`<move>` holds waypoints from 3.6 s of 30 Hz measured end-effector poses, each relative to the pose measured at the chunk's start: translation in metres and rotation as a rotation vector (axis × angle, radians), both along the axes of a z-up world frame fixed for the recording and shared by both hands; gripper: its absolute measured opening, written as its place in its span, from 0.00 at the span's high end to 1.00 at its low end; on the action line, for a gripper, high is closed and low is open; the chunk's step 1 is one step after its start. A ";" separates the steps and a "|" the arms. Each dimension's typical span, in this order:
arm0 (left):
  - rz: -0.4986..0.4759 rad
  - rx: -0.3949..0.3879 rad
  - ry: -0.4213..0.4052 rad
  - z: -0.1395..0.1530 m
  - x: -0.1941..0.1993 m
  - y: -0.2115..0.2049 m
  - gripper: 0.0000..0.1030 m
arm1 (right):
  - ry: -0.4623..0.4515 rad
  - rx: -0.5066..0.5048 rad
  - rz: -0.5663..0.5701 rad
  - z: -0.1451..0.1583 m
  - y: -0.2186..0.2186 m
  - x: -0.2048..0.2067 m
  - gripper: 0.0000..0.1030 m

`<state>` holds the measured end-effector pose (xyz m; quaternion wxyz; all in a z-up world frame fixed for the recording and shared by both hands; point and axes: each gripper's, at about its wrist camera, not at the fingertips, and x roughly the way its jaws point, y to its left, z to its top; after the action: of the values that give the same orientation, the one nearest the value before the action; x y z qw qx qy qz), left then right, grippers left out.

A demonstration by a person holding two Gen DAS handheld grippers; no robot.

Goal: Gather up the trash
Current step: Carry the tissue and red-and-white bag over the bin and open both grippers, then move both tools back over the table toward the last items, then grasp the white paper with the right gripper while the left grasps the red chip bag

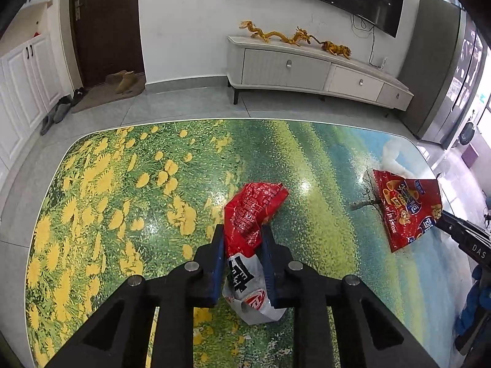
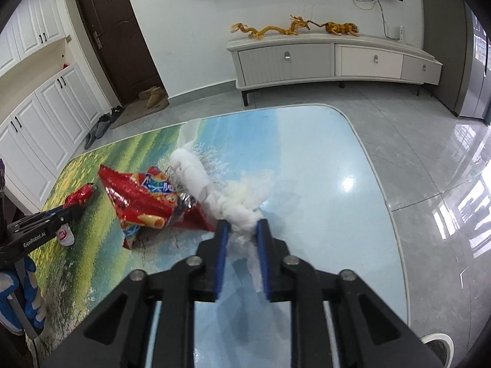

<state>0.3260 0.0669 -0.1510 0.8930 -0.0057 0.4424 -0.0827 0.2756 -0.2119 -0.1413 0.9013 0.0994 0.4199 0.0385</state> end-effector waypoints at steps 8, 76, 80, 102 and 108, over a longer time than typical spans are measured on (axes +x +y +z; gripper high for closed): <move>-0.003 -0.023 -0.011 0.005 -0.030 0.008 0.81 | 0.009 0.072 0.084 0.002 0.023 -0.015 0.95; -0.498 -0.147 -0.210 0.183 -0.190 -0.207 0.32 | -0.202 0.060 -0.392 0.124 -0.204 -0.303 0.70; -0.398 -0.136 -0.270 0.209 -0.179 -0.148 0.31 | -0.282 0.043 -0.297 0.173 -0.163 -0.275 0.70; -0.138 0.012 -0.083 0.053 -0.001 -0.096 0.37 | -0.173 0.206 -0.001 0.101 -0.006 -0.008 0.70; -0.159 -0.071 0.016 0.006 0.012 -0.084 0.63 | -0.109 0.221 0.040 0.056 0.015 0.035 0.70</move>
<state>0.3383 -0.0175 -0.1453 0.8793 -0.0030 0.4453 -0.1688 0.3109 -0.1971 -0.0848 0.9054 0.1874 0.3655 0.1075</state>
